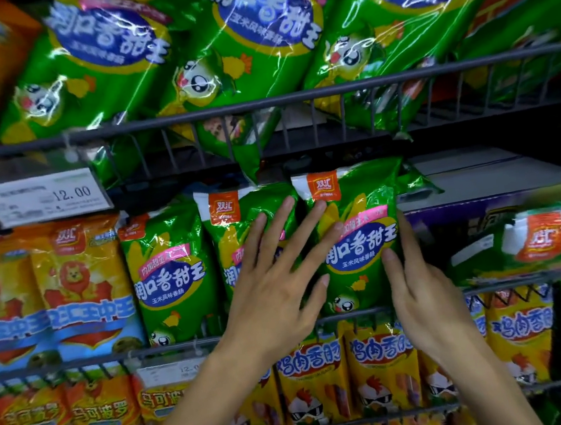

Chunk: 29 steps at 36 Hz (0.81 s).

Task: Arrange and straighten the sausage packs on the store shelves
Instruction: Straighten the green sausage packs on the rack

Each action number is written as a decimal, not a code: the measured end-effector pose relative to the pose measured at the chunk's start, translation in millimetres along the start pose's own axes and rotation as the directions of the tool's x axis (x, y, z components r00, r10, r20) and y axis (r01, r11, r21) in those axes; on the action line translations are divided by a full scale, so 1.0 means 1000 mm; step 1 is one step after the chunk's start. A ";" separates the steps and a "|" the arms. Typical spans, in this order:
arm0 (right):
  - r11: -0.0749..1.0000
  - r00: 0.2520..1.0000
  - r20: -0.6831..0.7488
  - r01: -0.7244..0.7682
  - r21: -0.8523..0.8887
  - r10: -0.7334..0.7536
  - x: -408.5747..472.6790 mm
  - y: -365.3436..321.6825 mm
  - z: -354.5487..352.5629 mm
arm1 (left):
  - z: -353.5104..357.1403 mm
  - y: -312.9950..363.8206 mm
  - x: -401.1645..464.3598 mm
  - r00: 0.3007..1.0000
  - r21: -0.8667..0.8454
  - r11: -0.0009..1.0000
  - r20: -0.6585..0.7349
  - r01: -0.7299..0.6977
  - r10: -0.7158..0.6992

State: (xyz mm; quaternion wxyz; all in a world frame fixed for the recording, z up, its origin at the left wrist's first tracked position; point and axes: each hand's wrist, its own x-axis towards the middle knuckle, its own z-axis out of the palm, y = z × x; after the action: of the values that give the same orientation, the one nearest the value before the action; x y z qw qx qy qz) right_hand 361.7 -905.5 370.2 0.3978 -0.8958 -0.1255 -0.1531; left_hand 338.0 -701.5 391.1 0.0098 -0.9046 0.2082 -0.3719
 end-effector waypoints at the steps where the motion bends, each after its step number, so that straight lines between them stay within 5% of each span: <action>1: 1.000 1.000 0.003 -0.003 -0.023 0.003 -0.001 0.004 0.001 | 0.000 0.000 0.000 1.000 0.007 1.000 0.012 -0.002 0.002; 6: 0.990 0.988 -0.149 0.064 0.126 -0.045 -0.008 0.004 0.002 | -0.005 -0.001 0.005 0.999 0.029 0.999 0.021 0.031 -0.031; 11: 0.914 0.828 -0.464 0.397 0.089 -0.315 -0.018 -0.021 0.003 | -0.011 -0.011 0.009 0.997 0.073 0.995 0.024 0.075 -0.077; 14: 0.862 0.791 -0.368 0.502 -0.068 -0.489 -0.004 -0.028 0.013 | -0.011 -0.016 0.009 0.998 0.085 0.995 0.031 0.057 -0.060; 19: 0.871 0.836 -0.247 0.452 -0.194 -0.489 0.017 -0.024 0.023 | -0.008 -0.022 0.014 0.997 0.083 0.994 0.019 0.067 -0.069; 29: 0.890 0.859 -0.274 0.358 -0.283 -0.433 0.009 -0.031 0.036 | -0.014 -0.026 0.008 0.997 0.039 0.997 0.038 0.068 -0.070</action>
State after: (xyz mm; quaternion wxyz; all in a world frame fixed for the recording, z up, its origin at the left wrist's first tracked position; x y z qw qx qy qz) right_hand 365.8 -857.6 371.9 0.2704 -0.8507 -0.2214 -0.3927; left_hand 343.2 -678.7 410.8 0.0182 -0.9181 0.1695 -0.3579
